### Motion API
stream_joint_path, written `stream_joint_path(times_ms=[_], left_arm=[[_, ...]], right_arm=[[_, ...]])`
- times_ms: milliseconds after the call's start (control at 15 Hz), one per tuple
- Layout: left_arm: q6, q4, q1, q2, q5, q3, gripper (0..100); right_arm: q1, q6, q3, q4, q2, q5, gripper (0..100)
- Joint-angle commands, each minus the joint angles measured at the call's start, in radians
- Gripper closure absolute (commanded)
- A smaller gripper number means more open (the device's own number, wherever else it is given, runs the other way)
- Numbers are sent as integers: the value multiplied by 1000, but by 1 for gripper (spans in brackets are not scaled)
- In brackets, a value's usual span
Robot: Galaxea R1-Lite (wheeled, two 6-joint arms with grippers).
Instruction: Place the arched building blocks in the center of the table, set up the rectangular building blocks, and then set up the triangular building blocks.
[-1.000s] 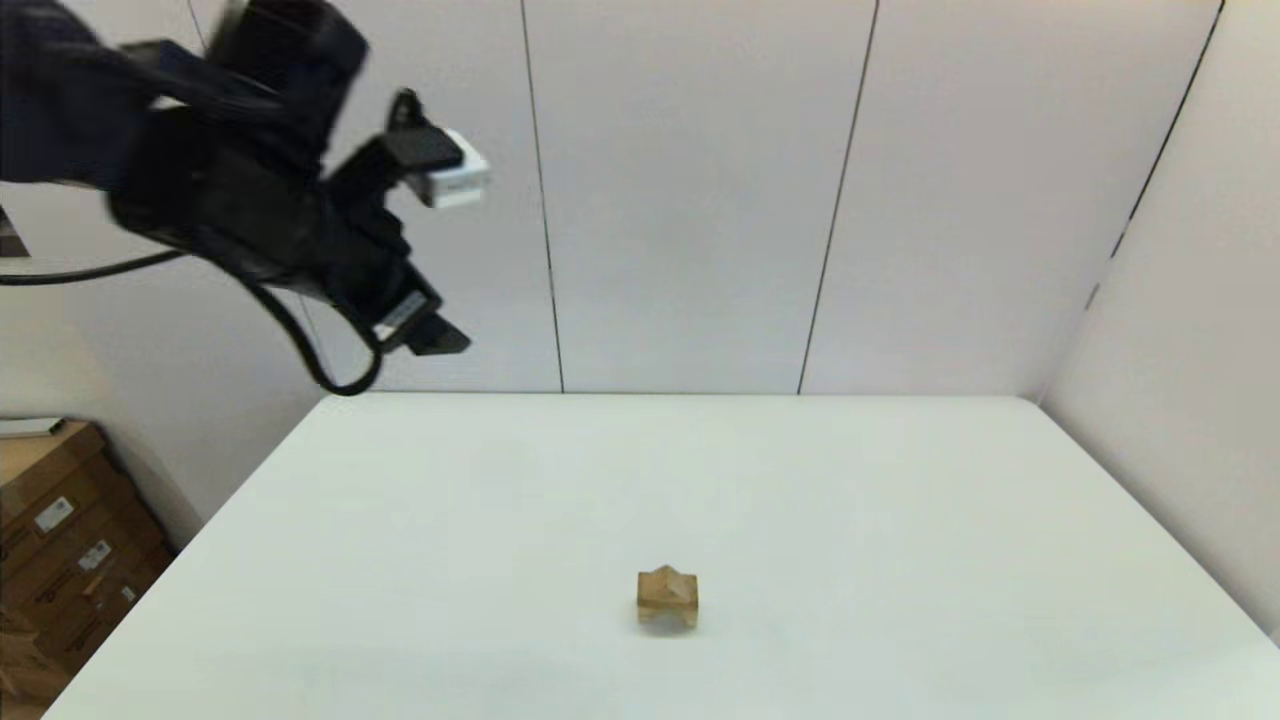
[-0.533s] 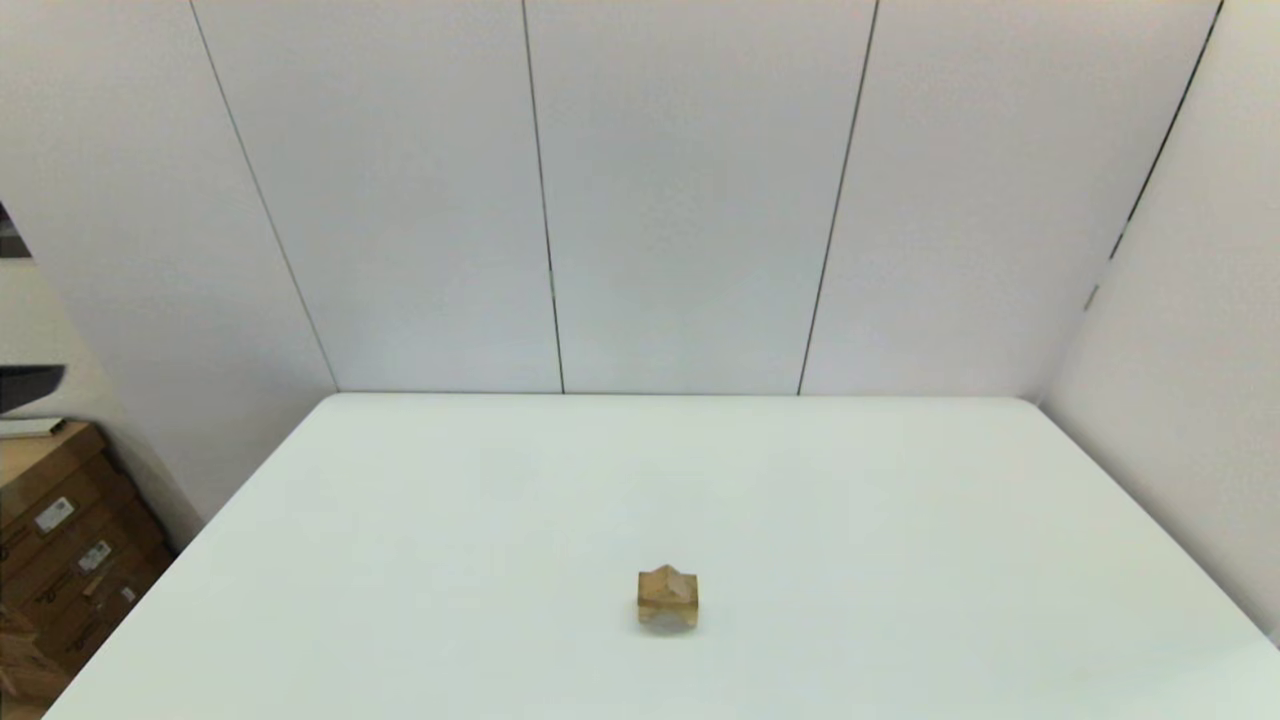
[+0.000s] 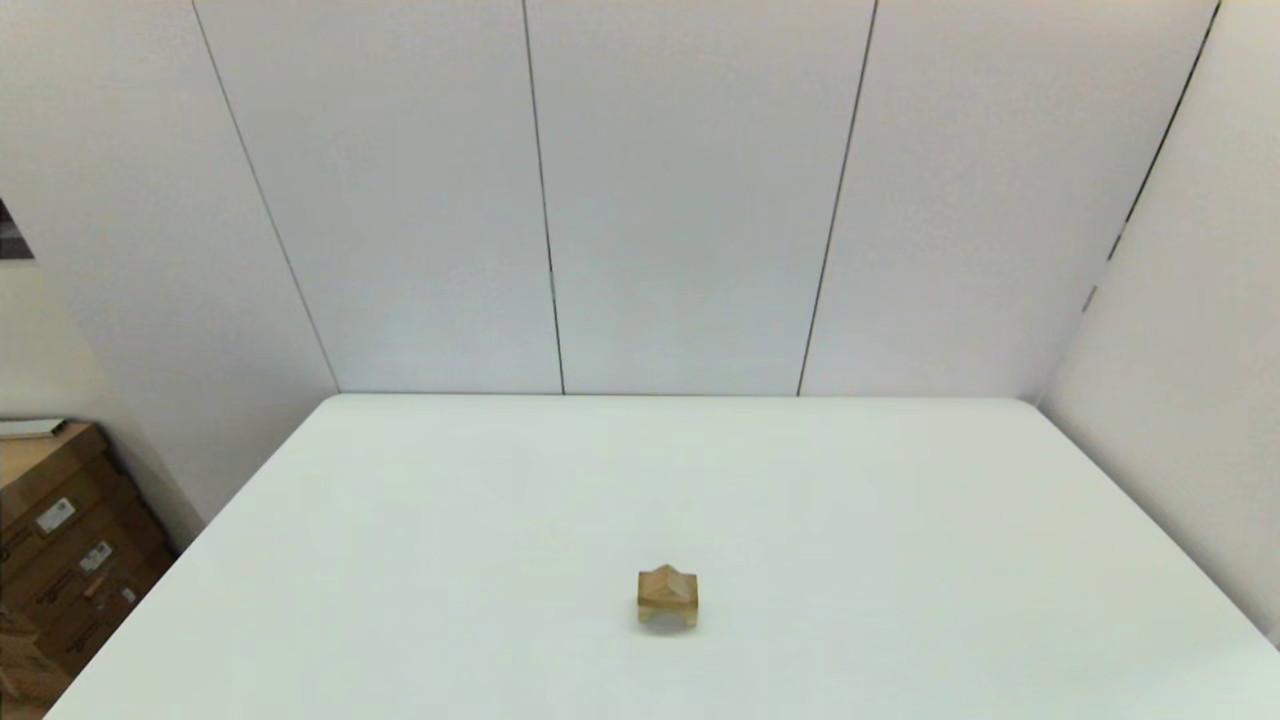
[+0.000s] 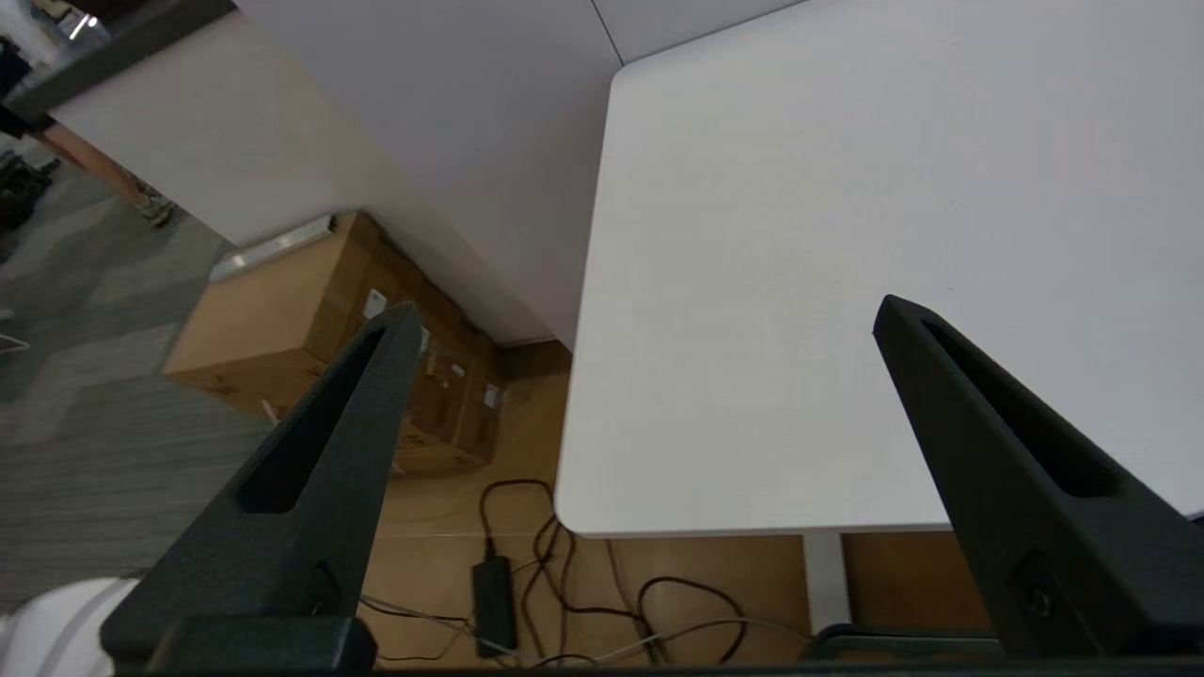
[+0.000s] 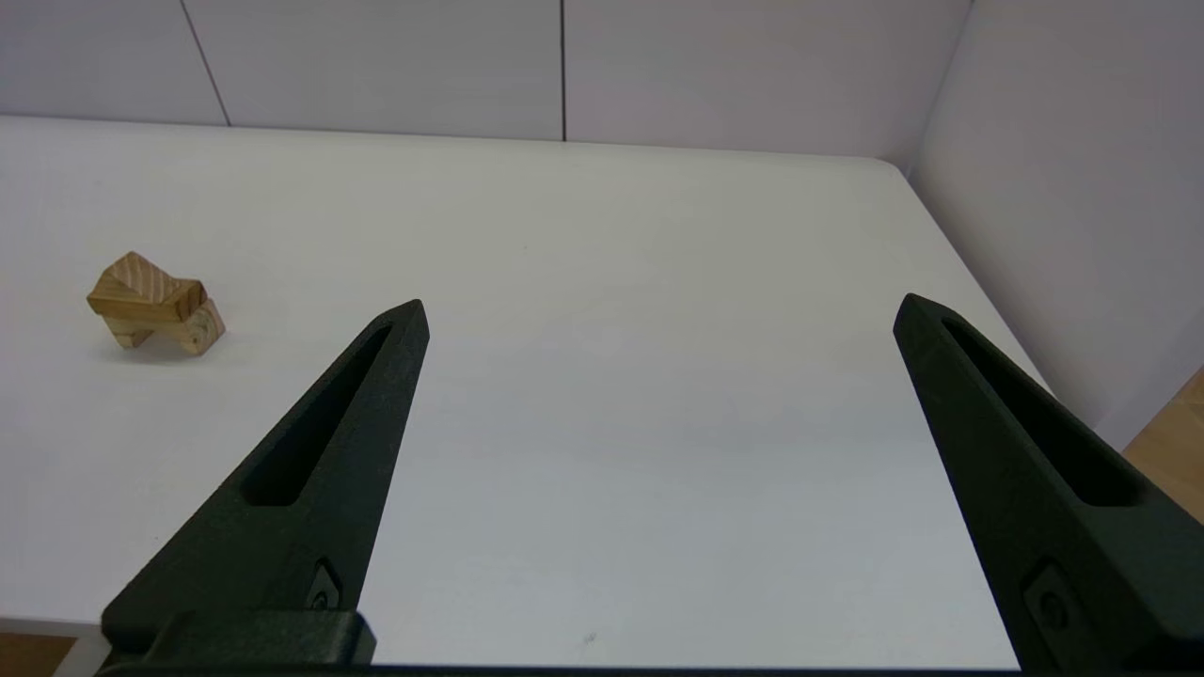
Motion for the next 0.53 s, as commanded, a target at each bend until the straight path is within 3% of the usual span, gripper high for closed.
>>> stream_joint_path(times_ms=[67, 333, 533], left_arm=[[-59, -156, -25, -208, 2, 226, 0], [-78, -202, -22, -324, 1, 394, 0], [-102, -373, -22, -366, -1, 552, 0]], right_arm=[[0, 0, 2, 0, 0, 0, 0], [0, 0, 2, 0, 0, 0, 0], [0, 0, 2, 0, 0, 0, 0]])
